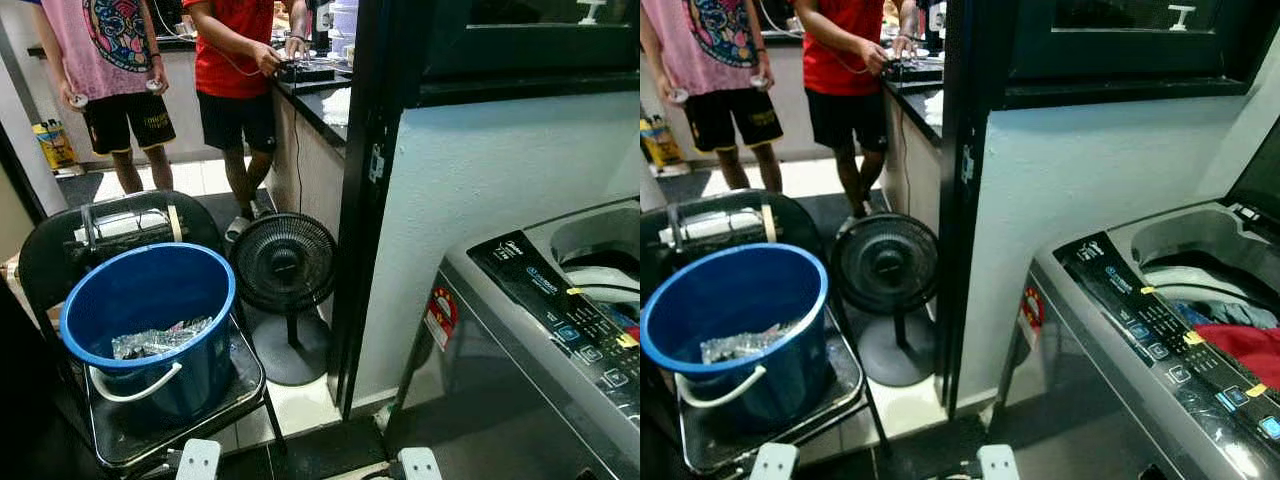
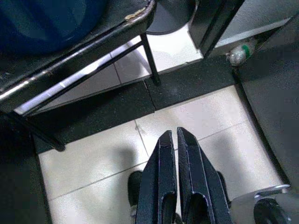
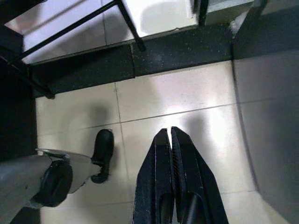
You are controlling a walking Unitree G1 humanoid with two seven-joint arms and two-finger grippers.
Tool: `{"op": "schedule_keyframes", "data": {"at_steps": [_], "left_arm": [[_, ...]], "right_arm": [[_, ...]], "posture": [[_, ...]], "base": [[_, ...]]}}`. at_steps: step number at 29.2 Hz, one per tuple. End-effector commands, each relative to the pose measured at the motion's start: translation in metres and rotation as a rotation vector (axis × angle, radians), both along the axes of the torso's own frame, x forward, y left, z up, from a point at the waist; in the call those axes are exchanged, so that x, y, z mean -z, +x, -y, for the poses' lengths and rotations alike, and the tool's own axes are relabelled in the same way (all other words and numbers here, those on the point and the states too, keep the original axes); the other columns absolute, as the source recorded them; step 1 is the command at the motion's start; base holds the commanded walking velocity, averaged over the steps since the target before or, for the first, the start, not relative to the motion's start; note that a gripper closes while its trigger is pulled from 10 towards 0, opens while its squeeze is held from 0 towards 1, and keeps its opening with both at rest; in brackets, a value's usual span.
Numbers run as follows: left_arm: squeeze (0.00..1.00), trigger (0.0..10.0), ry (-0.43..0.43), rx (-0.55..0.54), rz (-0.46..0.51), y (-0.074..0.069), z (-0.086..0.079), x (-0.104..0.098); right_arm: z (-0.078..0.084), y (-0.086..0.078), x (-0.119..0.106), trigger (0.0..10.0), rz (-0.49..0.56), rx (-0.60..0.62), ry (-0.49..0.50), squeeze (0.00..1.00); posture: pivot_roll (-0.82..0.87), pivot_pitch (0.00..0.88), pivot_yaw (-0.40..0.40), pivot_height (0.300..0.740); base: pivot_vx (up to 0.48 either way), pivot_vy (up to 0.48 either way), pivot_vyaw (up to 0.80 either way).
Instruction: Clothes washing
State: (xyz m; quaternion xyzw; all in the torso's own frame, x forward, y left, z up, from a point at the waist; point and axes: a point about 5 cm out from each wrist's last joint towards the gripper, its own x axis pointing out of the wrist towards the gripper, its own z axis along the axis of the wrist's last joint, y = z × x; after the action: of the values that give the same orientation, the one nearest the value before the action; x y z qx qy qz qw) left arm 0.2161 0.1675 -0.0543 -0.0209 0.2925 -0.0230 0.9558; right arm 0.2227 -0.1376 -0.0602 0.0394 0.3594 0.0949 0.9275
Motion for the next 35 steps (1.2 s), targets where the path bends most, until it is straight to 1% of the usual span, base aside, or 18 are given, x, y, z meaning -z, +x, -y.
{"op": "schedule_keyframes", "data": {"at_steps": [1,5,6,7,9,11,12,14,16,21,22,24,27,35], "left_arm": [[0.00,10.0,0.009,-0.042,-0.015,-0.005,-0.010,0.003],[0.00,10.0,-0.017,-0.051,-0.016,-0.005,-0.012,0.003],[0.00,10.0,-0.014,-0.025,-0.017,-0.004,-0.010,0.003],[0.00,10.0,-0.014,-0.025,-0.017,-0.004,-0.010,0.003],[0.00,10.0,-0.003,-0.031,-0.015,-0.001,-0.009,0.002],[0.00,10.0,0.005,-0.039,-0.016,-0.001,-0.009,0.002],[0.00,10.0,0.004,-0.047,-0.019,-0.002,-0.009,0.002],[0.00,10.0,-0.005,-0.003,-0.028,-0.004,-0.002,0.004],[0.00,10.0,0.006,0.043,-0.024,-0.004,0.006,0.005],[0.00,10.0,0.005,0.006,-0.022,-0.004,0.003,0.004],[0.00,10.0,-0.004,-0.005,-0.028,-0.006,0.002,0.006],[0.00,10.0,-0.011,-0.011,-0.032,-0.007,0.002,0.006],[0.00,10.0,-0.009,-0.028,-0.032,-0.008,0.001,0.007],[0.00,10.0,-0.002,-0.038,-0.032,-0.009,0.000,0.007]], "right_arm": [[-0.001,-0.001,0.001,10.0,-0.009,-0.003,-0.007,0.00],[-0.003,0.003,-0.001,10.0,0.007,0.007,-0.003,0.00],[-0.002,0.005,-0.003,10.0,0.015,0.037,0.015,0.00],[-0.002,0.005,-0.003,10.0,0.015,0.037,0.015,0.00],[0.000,0.001,0.000,10.0,0.001,0.056,0.024,0.00],[0.000,-0.002,0.002,10.0,-0.010,0.053,0.019,0.00],[-0.001,-0.006,0.004,10.0,-0.022,0.030,0.008,0.00],[0.002,-0.007,0.005,10.0,-0.016,0.039,-0.004,0.00],[0.011,-0.007,0.005,10.0,-0.016,0.085,0.003,0.00],[0.013,-0.013,0.008,10.0,-0.044,0.060,-0.023,0.00],[0.012,-0.014,0.009,10.0,-0.048,0.040,-0.033,0.00],[0.012,-0.014,0.009,10.0,-0.050,0.026,-0.039,0.00],[0.012,-0.012,0.008,10.0,-0.042,0.020,-0.037,0.00],[0.012,-0.015,0.010,10.0,-0.052,0.018,-0.047,0.00]], "posture": [[0.01,0.000,0.033,0.740],[0.00,0.000,0.044,0.740],[0.01,0.000,0.032,0.740],[0.01,0.000,0.032,0.740],[0.01,0.000,0.018,0.740],[0.01,0.000,0.024,0.740],[0.00,0.000,0.046,0.740],[-0.01,0.000,0.043,0.740],[0.00,0.000,0.008,0.740],[0.00,0.000,0.005,0.740],[-0.01,0.000,0.027,0.740],[-0.01,0.000,0.027,0.740],[0.00,0.000,0.007,0.740],[0.00,0.000,0.010,0.740]], "base": [[0.000,0.000,0.00],[0.000,0.000,0.00],[0.000,0.000,0.00],[0.000,0.000,0.00],[0.000,0.000,0.00],[0.000,0.000,0.00],[0.000,0.000,0.00],[0.000,0.000,0.00],[0.000,0.000,0.00],[0.000,0.000,0.00],[0.000,0.000,0.00],[0.000,0.000,0.00],[0.000,0.000,0.00],[0.000,0.000,0.00]]}}
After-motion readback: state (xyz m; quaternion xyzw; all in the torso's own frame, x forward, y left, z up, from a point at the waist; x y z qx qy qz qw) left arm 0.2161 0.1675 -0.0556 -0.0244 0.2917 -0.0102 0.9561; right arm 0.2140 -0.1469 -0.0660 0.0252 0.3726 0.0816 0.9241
